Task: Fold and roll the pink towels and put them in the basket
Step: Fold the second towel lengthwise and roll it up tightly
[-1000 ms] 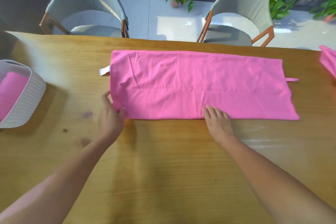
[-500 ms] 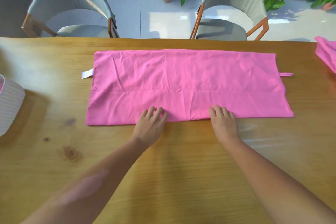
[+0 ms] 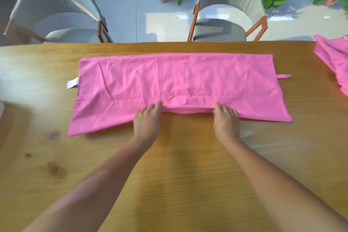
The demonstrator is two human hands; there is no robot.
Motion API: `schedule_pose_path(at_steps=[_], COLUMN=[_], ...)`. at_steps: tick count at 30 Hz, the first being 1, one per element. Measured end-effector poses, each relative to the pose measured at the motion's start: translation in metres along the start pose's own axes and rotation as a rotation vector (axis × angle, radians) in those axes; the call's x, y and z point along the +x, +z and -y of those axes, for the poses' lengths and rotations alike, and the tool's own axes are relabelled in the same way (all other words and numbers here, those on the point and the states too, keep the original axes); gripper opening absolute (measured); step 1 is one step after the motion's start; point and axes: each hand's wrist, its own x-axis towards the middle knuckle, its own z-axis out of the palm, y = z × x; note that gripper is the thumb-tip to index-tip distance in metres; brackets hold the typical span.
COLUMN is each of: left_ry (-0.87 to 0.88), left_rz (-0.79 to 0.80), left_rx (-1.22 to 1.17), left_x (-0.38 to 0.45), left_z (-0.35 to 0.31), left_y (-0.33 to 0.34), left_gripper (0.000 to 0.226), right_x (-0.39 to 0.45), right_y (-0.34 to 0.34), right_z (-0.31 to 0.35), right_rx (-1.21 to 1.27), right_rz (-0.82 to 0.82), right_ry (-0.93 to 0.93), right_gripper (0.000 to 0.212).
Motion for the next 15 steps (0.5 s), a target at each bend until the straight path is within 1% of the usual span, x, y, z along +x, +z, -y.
schedule_pose_path(at_steps=[2,5,8,10,12,14,15], left_ry=[-0.021,0.029,0.125,0.176,0.210,0.224,0.212], left_rz=[0.002,0.029,0.032,0.082,0.205,0.362,0.432], left_rx=[0.008,0.054,0.105,0.133,0.101,0.058,0.052], left_x=[0.007,0.020,0.034,0.046,0.062,0.083,0.094], left_z=[-0.001,0.005,0.016,0.023,0.030,0.036,0.038], left_y=[-0.008,-0.015,-0.016,-0.018,-0.023,-0.031,-0.035], left_gripper=[0.037,0.034,0.016,0.004,0.020,0.026,0.027], right_x=[0.009,0.025,0.035,0.040,0.049,0.065,0.075], right_y=[-0.004,-0.012,-0.021,-0.026,-0.030,-0.034,-0.036], right_z=[0.000,-0.003,-0.013,-0.019,-0.024,-0.027,-0.027], right_rx=[0.022,0.041,0.039,0.033,0.026,0.062,0.098], right_rz=[-0.015,0.007,0.066,0.131,0.267,0.471,0.547], right_ry=[0.002,-0.038,-0.102,-0.157,-0.204,-0.219,-0.213], right_gripper=[0.004,0.007,0.004,0.007,0.011,0.016,0.018])
